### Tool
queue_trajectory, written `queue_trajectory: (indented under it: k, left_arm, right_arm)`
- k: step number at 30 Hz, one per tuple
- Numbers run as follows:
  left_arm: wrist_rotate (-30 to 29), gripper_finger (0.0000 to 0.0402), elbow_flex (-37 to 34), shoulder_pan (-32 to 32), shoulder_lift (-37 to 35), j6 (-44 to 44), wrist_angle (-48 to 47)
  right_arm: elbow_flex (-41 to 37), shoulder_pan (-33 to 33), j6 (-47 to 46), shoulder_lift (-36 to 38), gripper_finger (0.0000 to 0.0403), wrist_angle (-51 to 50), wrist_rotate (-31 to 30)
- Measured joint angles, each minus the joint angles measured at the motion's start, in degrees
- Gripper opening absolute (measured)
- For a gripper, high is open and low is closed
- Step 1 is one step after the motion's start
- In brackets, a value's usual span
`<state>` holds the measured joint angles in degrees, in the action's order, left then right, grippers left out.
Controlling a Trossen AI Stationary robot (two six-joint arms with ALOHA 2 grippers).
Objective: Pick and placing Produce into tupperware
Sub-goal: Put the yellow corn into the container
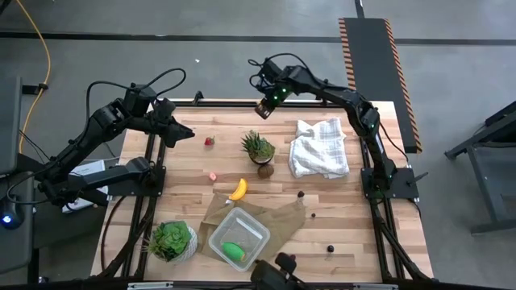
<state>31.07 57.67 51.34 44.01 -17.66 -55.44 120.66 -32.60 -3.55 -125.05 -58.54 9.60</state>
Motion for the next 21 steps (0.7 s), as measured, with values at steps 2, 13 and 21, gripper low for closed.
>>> queue_trajectory:
  k: [2, 13, 21]
  left_arm:
    - [0.00, 0.0134, 0.00, 0.00, 0.02, 0.05, 0.01]
    - [-0.02, 0.0134, 0.00, 0.00, 0.02, 0.07, 0.04]
    - [-0.13, 0.0134, 0.00, 0.01, 0.02, 0.18, 0.07]
  right_arm:
    - [1.92, 0.01, -0.29, 0.00, 0.0039, -1.07, 1.16]
    - [14.49, 0.04, -0.44, 0.41, 0.0039, -6.08, 1.60]
    - [12.87, 0.52, -1.97, 5.62, 0.0039, -5.81, 3.00]
